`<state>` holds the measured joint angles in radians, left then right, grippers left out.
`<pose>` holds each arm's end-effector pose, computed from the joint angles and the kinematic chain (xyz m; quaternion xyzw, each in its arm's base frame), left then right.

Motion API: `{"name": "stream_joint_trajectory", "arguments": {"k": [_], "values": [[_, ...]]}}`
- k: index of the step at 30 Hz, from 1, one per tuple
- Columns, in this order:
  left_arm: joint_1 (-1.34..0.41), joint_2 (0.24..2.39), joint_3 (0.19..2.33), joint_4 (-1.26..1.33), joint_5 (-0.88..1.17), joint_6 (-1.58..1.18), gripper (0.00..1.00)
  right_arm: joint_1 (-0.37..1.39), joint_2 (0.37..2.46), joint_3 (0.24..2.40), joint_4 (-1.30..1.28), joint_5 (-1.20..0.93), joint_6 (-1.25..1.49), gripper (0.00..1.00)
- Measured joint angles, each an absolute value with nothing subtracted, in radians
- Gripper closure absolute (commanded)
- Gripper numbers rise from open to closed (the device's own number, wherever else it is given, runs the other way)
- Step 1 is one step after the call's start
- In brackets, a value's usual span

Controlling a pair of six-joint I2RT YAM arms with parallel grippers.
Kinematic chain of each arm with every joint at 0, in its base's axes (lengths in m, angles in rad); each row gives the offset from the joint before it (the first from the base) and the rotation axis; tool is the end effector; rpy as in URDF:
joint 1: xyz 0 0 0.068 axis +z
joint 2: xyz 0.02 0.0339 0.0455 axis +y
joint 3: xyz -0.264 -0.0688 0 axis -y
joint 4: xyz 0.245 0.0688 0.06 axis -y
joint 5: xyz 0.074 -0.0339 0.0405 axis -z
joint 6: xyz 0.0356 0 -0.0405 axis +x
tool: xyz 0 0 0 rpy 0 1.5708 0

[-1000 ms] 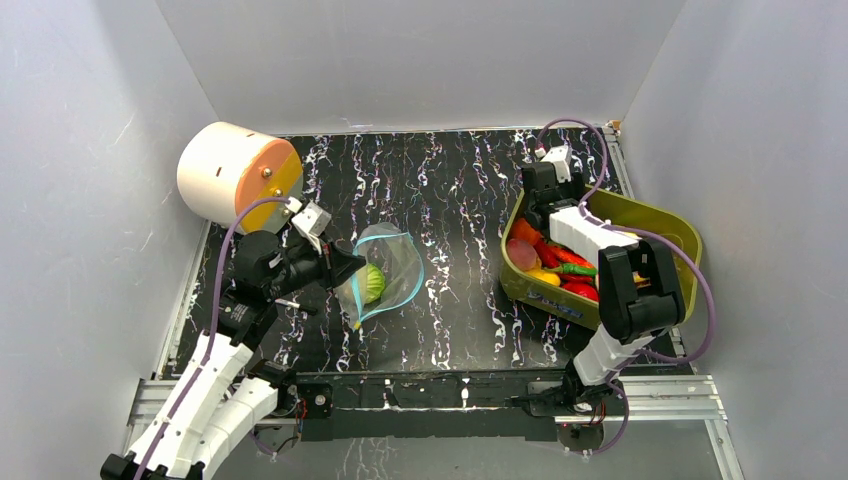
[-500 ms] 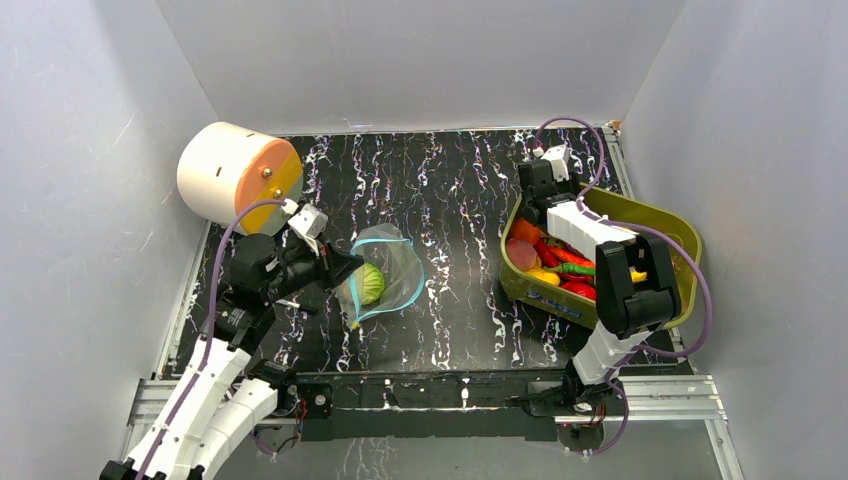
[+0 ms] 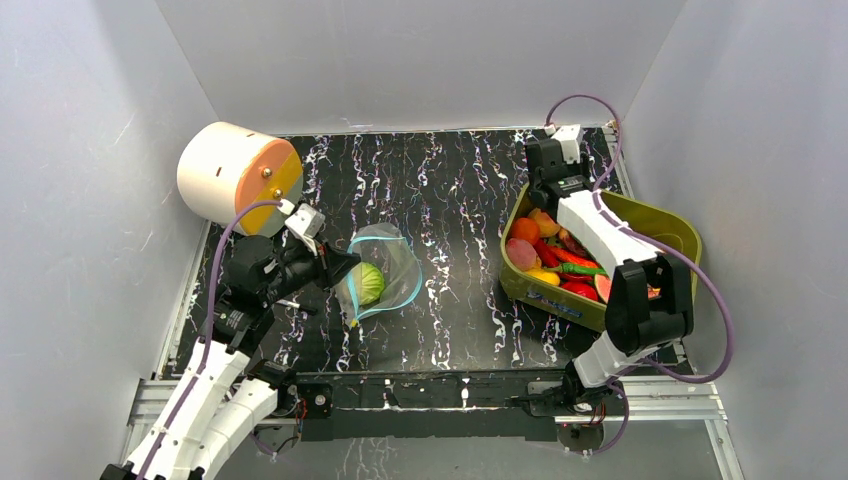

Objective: Place the food in the zip-top bag and seal the zipper
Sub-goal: Pick up the fake vegetable from the bin.

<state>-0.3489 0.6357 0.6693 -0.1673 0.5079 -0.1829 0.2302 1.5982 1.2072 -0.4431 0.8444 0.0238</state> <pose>0.1394 -0.0691 0.3244 0.2252 0.7124 -0.3499 0.5651 0.3393 0.0522 0.2672 0.0591 0.8617 -0.3376 0.3742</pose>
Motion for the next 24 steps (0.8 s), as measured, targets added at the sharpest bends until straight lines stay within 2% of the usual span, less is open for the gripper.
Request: {"name": "stream_joint_trajectory", "arguments": {"k": [11,24], "values": [[-0.349,0.626,0.669,-0.188,0.459,-0.179,1.0,0.246,1.518,1.355,-0.596,0.773,0.091,0.84],[-0.349,0.641,0.657,-0.172,0.453,-0.236,1.0,0.29,1.379,1.368,-0.683,0.557,0.162,0.88]]}}
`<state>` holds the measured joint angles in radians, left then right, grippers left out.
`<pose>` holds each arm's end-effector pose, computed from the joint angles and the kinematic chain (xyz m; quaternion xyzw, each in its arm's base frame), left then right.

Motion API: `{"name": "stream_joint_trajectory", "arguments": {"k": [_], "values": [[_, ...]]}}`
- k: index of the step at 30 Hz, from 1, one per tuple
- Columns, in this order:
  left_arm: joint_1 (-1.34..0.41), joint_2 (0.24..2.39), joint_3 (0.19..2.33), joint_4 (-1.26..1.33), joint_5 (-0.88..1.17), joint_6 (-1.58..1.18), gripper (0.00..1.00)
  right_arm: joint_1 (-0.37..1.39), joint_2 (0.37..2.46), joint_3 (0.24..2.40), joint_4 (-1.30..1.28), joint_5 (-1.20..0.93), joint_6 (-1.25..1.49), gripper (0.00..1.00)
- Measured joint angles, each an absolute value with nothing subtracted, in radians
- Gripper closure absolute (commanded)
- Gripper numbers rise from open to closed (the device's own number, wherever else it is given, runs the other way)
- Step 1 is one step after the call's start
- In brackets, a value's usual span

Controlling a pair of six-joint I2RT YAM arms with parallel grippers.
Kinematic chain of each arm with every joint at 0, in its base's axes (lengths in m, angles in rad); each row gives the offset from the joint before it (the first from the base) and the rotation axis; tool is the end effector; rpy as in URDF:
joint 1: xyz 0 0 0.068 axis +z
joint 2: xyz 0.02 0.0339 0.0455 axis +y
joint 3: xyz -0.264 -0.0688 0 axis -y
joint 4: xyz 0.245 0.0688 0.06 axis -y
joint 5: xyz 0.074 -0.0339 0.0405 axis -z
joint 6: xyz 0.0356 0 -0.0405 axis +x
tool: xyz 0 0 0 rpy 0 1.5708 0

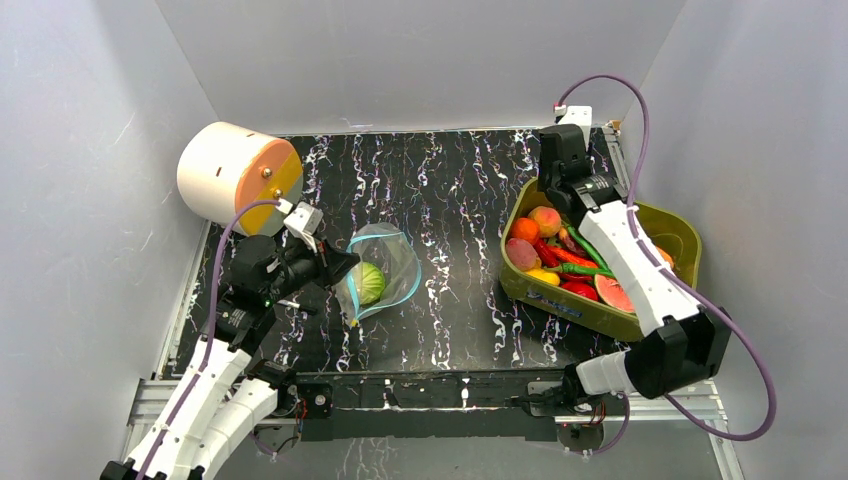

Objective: Place the food in the zip-top bag and seal the zipper
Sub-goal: Pick up the fake vegetable from the bin.

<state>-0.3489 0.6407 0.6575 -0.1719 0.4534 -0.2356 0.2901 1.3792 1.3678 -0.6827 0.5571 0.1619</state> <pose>0.1423 -0.0683 0.3190 0.1878 0.7309 -0.3461 0.5575 0.2885 0.0665 0.3632 0.0607 0.8762 -0.1512 0.4535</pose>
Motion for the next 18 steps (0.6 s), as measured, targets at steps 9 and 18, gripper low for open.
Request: {"name": "stream_joint_trajectory", "arguments": {"k": [9,18], "values": [[-0.349,0.649,0.667,-0.168,0.463,-0.319,1.0,0.382,1.269,1.375,-0.676,0.423,0.185,0.88],[-0.349,0.693,0.7,-0.17,0.472,-0.397,1.0,0.437,1.187,1.357,-0.597,0.187,0.239,0.89]]}}
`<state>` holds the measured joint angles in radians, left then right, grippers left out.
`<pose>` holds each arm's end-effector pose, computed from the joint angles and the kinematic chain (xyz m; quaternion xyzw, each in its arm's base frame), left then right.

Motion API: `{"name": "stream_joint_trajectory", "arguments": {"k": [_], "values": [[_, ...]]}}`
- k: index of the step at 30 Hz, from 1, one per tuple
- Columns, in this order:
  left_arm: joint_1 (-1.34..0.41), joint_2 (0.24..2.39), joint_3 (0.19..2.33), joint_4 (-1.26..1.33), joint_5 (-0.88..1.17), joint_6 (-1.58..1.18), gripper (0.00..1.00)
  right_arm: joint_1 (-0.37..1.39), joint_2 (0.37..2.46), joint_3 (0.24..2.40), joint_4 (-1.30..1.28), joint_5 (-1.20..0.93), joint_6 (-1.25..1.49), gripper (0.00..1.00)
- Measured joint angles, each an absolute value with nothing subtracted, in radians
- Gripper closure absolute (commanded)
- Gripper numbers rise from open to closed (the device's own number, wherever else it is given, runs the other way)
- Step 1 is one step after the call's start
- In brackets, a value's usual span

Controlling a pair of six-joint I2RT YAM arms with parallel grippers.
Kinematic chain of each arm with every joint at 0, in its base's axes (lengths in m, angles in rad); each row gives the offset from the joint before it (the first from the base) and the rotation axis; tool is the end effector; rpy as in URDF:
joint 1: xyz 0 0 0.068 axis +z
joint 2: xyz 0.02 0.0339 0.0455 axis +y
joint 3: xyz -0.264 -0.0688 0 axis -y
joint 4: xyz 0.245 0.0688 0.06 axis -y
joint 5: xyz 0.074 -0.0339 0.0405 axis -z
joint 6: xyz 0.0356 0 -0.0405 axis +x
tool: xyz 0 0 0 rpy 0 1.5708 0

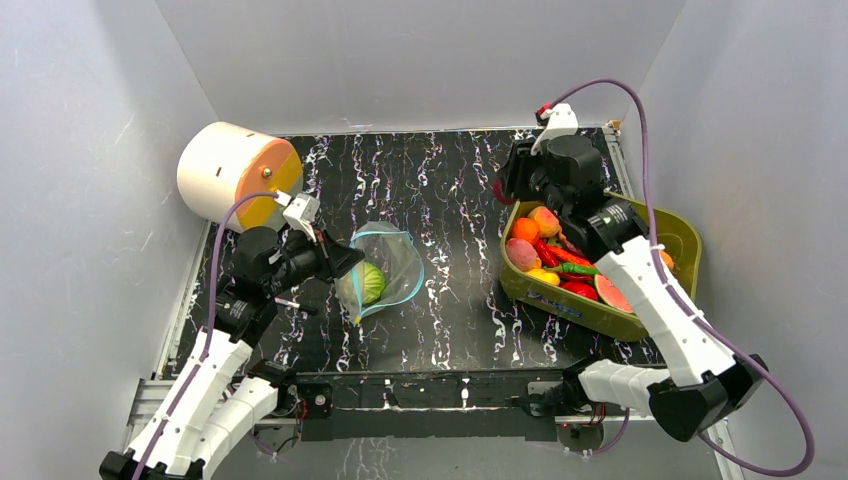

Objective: Place the food in the zip-top bag and seal the zipper
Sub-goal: Pick up the fake vegetable from the bin, then place the fake vegetable in the zipper food storage bag.

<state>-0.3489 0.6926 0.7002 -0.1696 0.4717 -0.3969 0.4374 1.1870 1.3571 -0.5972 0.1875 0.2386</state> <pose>0.1502 -0.0718 0.3269 0.1335 0.7443 -0.3952 0.5215 0.2308 0.1006 0.4138 -0.0327 0.8381 0.1044 0.5344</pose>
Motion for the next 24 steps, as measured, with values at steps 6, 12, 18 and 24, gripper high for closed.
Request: {"name": "stream_joint_trajectory", "arguments": {"k": [6,12,18,24], "values": [[-0.349,0.712,0.717,-0.165,0.47,-0.458,1.0,0.519,1.105,1.291,-0.464,-0.012,0.286,0.89],[-0.349,0.738,0.733,-0.164,0.463,-0.501,1.0,0.606,1.066,1.211,-0.336,-0.171,0.286,0.89],[-0.349,0.752,0.733,-0.157,0.466,-0.53,1.0,0.69,1.019,1.097,-0.198,-0.319,0.29,0.86],[-0.349,0.759,0.733,-0.154,0.471,-0.537,1.0,0.77,1.01,1.071,-0.111,-0.411,0.276,0.84]]}}
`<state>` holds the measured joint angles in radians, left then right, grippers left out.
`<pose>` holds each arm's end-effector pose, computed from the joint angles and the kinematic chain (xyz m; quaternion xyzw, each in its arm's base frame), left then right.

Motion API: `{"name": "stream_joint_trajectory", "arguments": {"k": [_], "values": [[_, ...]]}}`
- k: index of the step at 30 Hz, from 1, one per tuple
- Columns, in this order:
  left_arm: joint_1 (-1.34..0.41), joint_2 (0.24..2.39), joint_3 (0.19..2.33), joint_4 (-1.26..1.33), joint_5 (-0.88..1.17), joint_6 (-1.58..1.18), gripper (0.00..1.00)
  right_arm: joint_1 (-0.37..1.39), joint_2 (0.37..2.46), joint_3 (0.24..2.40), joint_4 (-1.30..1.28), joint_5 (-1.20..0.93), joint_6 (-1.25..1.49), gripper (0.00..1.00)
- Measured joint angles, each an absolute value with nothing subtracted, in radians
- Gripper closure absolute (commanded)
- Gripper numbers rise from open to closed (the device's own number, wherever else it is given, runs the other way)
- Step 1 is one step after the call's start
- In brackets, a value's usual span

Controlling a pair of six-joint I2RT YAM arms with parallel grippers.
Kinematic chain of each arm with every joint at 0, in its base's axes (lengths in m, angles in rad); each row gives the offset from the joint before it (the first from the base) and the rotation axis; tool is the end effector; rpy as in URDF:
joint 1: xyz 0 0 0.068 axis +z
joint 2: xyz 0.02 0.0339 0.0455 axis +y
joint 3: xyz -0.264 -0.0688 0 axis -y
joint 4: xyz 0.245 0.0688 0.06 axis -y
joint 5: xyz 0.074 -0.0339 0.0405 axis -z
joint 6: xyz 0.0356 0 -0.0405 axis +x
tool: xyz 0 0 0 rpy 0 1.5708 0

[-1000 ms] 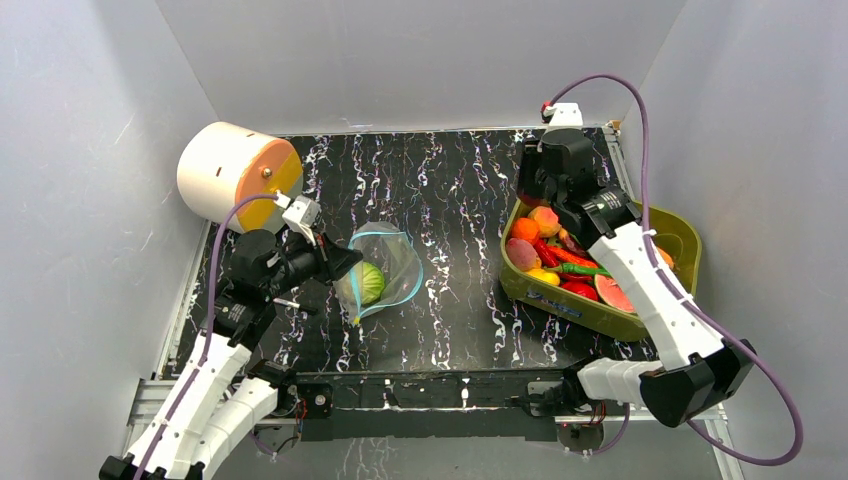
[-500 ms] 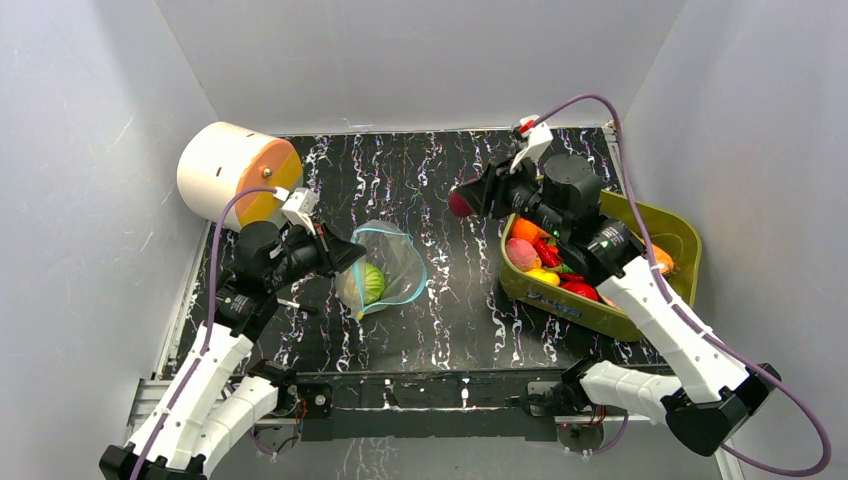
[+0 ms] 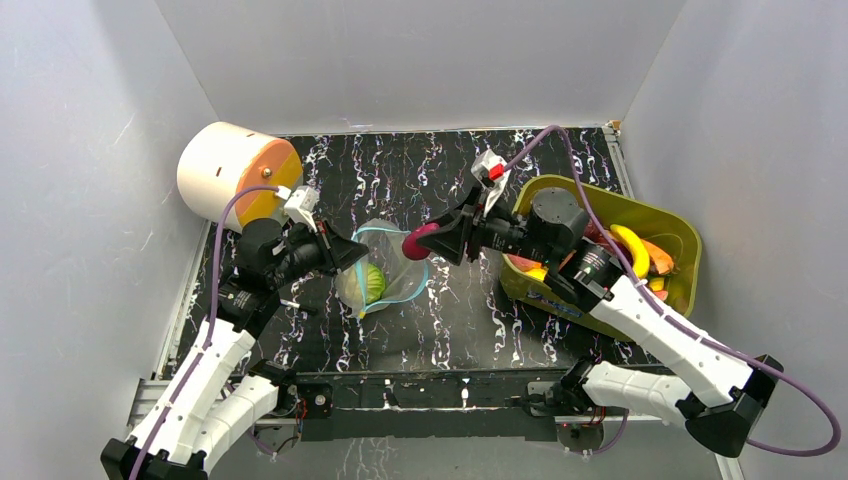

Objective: Place the food in the zip-top bag and seal the zipper
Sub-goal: Place the fake vegetable in the zipper food storage bag.

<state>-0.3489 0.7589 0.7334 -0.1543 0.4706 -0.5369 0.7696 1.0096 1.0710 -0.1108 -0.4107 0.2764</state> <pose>0.1626 -0.0763 0.3300 0.0787 0.7573 -0.4288 0.4863 0.1530 0.1681 0.4067 -0.3094 0.6534 0.4651 0.5109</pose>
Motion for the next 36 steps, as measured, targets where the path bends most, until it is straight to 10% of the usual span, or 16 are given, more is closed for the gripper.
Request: {"name": "stream_joint_trajectory", "arguments": {"k": [36], "values": [[-0.349,0.75,0.778,-0.16,0.656,-0.55,1.0,0.999,1.126,0.899,-0.035,-0.39,-0.448,0.82]]}}
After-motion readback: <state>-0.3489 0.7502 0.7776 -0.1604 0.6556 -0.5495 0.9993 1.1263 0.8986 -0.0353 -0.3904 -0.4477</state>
